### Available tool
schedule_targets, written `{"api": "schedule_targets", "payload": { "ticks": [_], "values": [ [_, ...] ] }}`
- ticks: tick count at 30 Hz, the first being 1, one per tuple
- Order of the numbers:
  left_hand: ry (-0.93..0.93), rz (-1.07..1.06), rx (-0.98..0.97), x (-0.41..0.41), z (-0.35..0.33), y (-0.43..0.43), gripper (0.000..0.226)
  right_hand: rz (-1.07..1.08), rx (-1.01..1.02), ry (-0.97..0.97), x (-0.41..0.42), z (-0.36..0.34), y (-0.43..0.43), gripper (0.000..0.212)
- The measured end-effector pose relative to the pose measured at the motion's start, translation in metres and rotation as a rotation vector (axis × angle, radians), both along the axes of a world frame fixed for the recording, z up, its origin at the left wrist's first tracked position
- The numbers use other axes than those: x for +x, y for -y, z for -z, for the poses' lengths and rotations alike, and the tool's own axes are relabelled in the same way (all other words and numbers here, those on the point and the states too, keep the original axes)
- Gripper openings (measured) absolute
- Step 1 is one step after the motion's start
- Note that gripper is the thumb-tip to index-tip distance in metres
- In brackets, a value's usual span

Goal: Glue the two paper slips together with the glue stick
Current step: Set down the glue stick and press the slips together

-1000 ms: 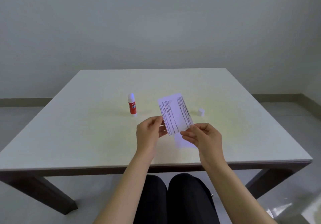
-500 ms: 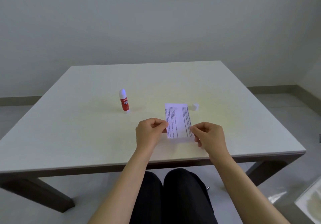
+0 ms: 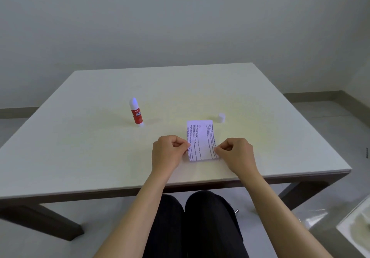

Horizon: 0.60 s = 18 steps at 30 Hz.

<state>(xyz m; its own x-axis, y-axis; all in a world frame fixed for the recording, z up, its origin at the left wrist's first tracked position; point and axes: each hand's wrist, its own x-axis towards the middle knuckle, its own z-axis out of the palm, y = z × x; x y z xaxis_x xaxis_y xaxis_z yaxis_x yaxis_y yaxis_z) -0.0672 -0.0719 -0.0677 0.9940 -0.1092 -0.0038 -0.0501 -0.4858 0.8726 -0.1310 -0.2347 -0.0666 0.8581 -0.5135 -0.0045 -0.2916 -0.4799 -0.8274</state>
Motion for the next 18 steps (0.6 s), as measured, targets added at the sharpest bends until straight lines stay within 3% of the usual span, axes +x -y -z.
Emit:
{"api": "schedule_targets", "payload": {
  "ticks": [14, 18],
  "values": [
    [0.174, 0.011, 0.208, -0.0036, 0.0058, 0.0095, 0.007, -0.034, -0.169, -0.018, 0.0021, 0.0042, -0.0089, 0.005],
    [0.277, 0.018, 0.282, -0.0052, 0.0102, 0.0093, 0.011, -0.060, -0.176, -0.002, 0.0030, 0.0033, -0.0068, 0.017]
  ]
}}
